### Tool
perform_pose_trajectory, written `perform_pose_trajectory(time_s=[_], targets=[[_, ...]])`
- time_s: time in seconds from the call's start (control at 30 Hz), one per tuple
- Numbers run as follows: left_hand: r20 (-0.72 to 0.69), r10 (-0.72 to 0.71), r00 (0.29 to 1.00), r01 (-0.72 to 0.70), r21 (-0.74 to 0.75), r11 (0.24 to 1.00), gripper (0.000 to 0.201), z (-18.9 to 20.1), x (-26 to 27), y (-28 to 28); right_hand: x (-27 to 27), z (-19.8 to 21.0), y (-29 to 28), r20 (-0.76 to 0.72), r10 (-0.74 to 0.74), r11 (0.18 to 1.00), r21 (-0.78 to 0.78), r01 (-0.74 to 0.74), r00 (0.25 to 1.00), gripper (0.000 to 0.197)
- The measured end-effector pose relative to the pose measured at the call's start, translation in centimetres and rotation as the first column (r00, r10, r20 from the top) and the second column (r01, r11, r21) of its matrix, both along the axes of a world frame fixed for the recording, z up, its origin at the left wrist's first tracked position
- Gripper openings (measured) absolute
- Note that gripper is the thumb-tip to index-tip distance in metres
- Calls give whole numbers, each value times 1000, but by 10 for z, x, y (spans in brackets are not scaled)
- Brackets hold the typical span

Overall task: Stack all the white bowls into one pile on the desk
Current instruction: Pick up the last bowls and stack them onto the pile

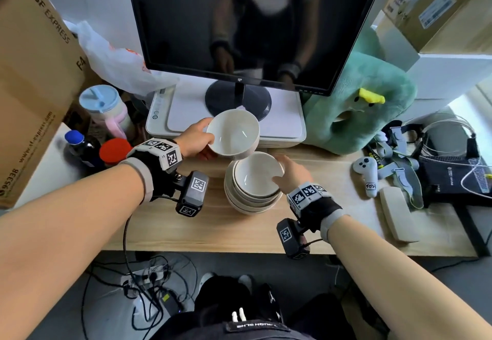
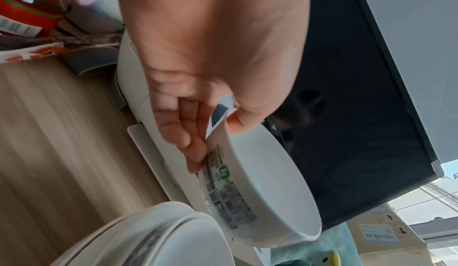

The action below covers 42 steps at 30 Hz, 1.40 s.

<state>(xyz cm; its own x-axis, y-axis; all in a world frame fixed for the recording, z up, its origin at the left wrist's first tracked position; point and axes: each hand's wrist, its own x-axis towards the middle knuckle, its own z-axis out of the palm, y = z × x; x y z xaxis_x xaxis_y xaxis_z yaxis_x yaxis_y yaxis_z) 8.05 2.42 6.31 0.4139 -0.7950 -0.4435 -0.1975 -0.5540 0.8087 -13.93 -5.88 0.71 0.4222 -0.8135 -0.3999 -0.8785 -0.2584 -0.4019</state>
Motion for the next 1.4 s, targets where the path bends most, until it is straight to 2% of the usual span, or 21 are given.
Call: perform_pose_trajectory(time_s=[0.07,0.13,0.2,0.27,0.33,0.43,0.53,0.63,0.93,1.03,1.1,1.13,1.2,1.27,1.33,1.4], targets=[[-12,-38,999,38,32,999,62,0,-2,-4,-5,1,-5,10,-49,999,-18,49,999,54],[-4,-91,996,91,49,995,63,1,-5,-9,-7,11,-13,121,-188,982,-12,191,975,47],[5,-159,987,158,57,986,63,3,-11,-14,-7,27,-20,342,-318,947,169,275,884,46],[10,-240,971,239,77,968,64,1,-20,-19,-7,45,-22,457,-400,898,369,240,795,45],[31,-315,949,310,108,945,65,-3,-28,-23,-6,56,-21,442,-302,919,369,136,845,44],[58,-400,915,386,171,907,65,-10,-38,-27,-4,53,-14,283,-53,982,191,-2,958,32],[41,-449,893,431,209,878,68,-18,-45,-28,-6,37,-10,169,-29,989,149,4,985,44],[42,-461,886,442,219,870,72,-23,-50,-25,-8,25,-9,135,-42,986,165,20,990,49],[33,-439,898,420,236,876,66,-27,-48,-21,-3,14,-13,128,-47,983,182,23,991,57],[6,-403,915,391,227,892,62,-24,-48,-18,-6,14,-13,163,-98,973,225,60,982,49],[-12,-352,936,345,231,910,62,-25,-45,-15,-9,17,-12,219,-184,957,264,123,958,41],[-46,-292,955,295,244,924,62,-25,-44,-13,-12,16,-12,247,-263,930,322,177,933,43],[-160,-153,975,192,267,944,61,-28,-41,-7,-17,10,-10,246,-441,817,509,272,863,56],[-332,-7,943,113,300,947,63,-36,-37,3,-23,2,-5,239,-526,712,649,269,817,63],[-455,48,889,114,322,940,69,-53,-29,11,-26,-5,-2,255,-567,660,709,247,784,63],[-477,84,875,82,317,945,70,-64,-24,18,-28,-9,-1,269,-586,652,716,248,765,61]])
